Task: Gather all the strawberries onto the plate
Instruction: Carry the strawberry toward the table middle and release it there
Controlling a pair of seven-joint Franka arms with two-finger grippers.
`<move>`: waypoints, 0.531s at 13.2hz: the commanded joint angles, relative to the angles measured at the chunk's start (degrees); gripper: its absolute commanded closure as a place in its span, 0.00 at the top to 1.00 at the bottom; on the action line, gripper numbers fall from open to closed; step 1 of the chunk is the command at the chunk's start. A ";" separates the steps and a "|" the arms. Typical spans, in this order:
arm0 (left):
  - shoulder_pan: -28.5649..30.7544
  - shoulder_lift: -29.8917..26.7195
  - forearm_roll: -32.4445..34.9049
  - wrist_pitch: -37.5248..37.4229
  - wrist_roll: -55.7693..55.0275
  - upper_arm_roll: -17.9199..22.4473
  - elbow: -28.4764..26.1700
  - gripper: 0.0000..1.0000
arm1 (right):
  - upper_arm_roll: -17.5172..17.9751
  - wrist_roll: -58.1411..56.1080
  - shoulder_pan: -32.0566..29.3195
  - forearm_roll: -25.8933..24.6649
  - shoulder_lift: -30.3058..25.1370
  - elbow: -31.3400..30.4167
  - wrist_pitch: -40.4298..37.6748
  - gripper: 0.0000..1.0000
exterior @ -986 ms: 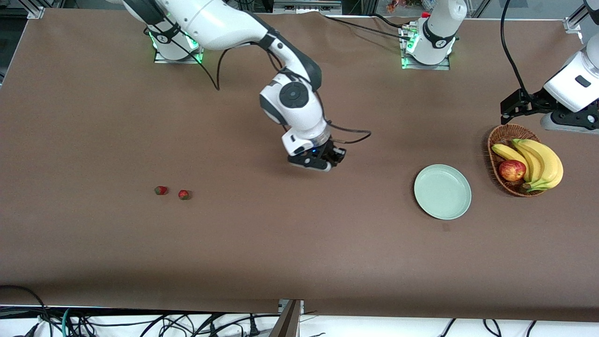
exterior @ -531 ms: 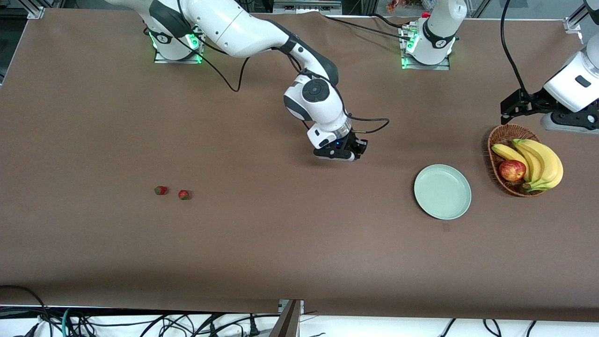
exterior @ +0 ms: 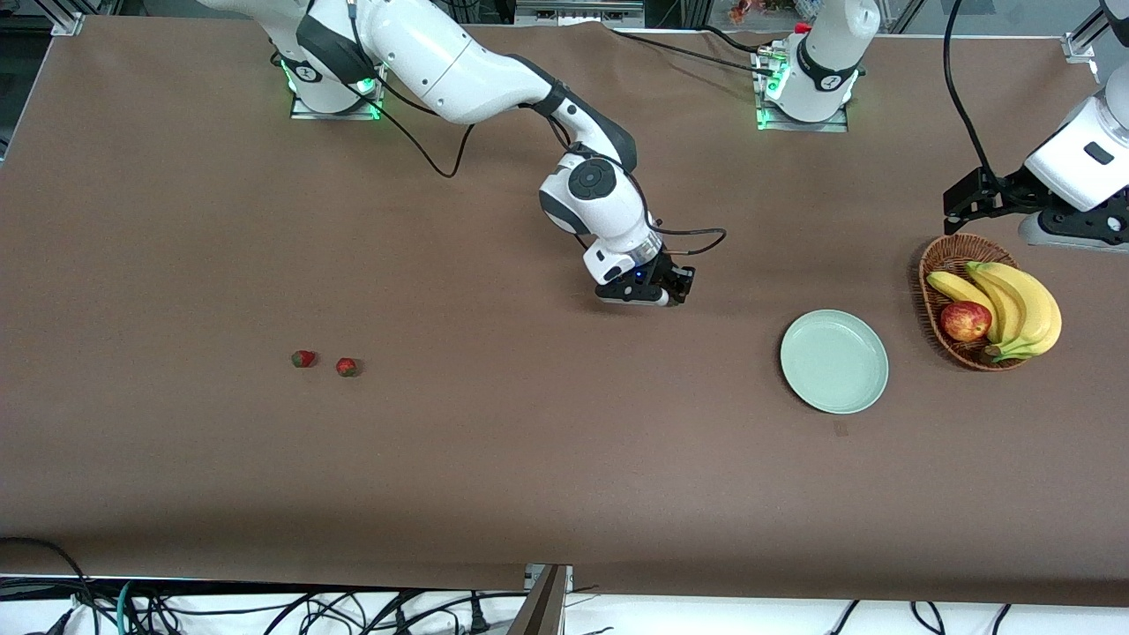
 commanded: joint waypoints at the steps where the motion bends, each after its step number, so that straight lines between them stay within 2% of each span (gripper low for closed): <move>1: -0.41 -0.22 -1.25 -0.27 0.07 0.49 -0.05 1.00 | -0.69 -0.42 0.33 -0.22 -0.81 2.28 -3.16 1.00; 4: -0.41 -0.22 -1.25 -0.27 0.07 0.49 -0.05 1.00 | -0.26 -5.13 -5.71 0.04 -7.66 2.90 -16.24 1.00; 7: -0.49 0.22 -1.95 -0.53 -0.10 0.40 -0.14 1.00 | -0.08 -15.33 -12.39 0.05 -10.93 2.90 -26.45 1.00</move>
